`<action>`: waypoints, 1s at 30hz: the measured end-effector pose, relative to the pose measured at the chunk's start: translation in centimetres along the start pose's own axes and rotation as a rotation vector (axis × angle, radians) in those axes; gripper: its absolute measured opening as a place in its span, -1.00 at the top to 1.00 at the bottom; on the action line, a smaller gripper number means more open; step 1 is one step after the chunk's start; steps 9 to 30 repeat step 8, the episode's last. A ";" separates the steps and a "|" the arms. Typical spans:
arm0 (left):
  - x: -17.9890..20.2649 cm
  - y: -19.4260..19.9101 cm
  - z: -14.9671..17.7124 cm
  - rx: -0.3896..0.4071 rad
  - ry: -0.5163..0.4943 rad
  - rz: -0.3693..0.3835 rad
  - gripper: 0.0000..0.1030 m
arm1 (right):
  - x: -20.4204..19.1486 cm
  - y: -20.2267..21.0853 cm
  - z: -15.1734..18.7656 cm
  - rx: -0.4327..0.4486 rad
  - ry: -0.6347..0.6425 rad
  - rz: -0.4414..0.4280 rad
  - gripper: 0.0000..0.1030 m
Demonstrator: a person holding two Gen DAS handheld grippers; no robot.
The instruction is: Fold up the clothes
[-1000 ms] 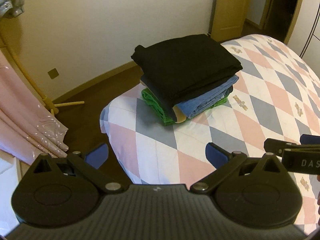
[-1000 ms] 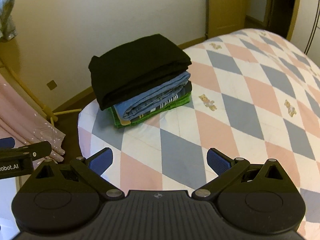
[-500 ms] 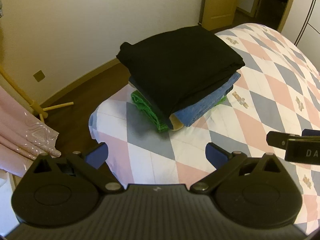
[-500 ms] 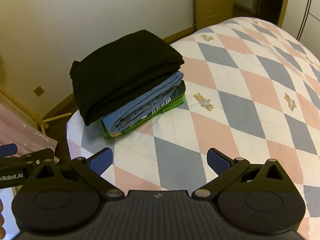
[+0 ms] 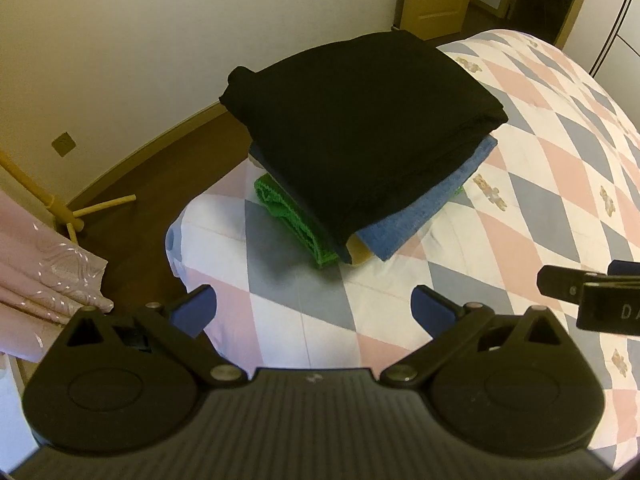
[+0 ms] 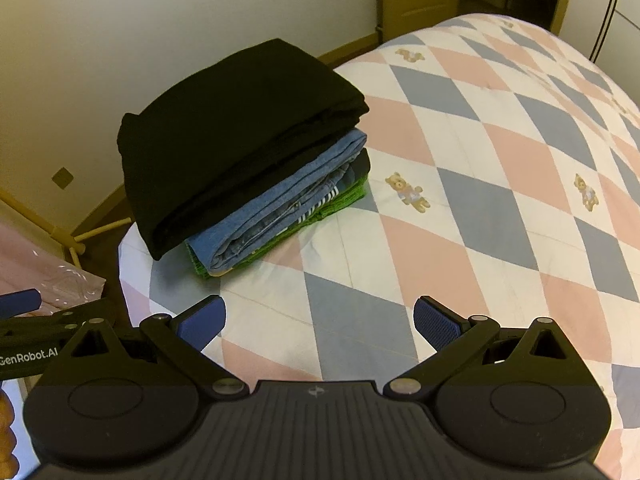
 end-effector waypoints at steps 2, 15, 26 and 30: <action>-0.1 -0.3 -0.4 0.002 -0.004 0.002 -0.99 | -0.1 -0.4 -0.3 -0.002 -0.002 0.004 -1.00; -0.2 -1.3 -1.7 0.017 -0.010 0.012 -0.99 | -0.2 -0.8 -1.6 0.009 -0.012 0.018 -1.00; -0.2 -1.3 -1.7 0.017 -0.010 0.012 -0.99 | -0.2 -0.8 -1.6 0.009 -0.012 0.018 -1.00; -0.2 -1.3 -1.7 0.017 -0.010 0.012 -0.99 | -0.2 -0.8 -1.6 0.009 -0.012 0.018 -1.00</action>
Point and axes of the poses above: each gripper's, at about its wrist camera, not at the fingertips, and y roughly against the way its jaws point, x to its right, z to its underside, the point moved 4 cm from there along -y, roughly the way its jaws point, and after that the axes turned 14 degrees about -y, right-handed, at the moved point
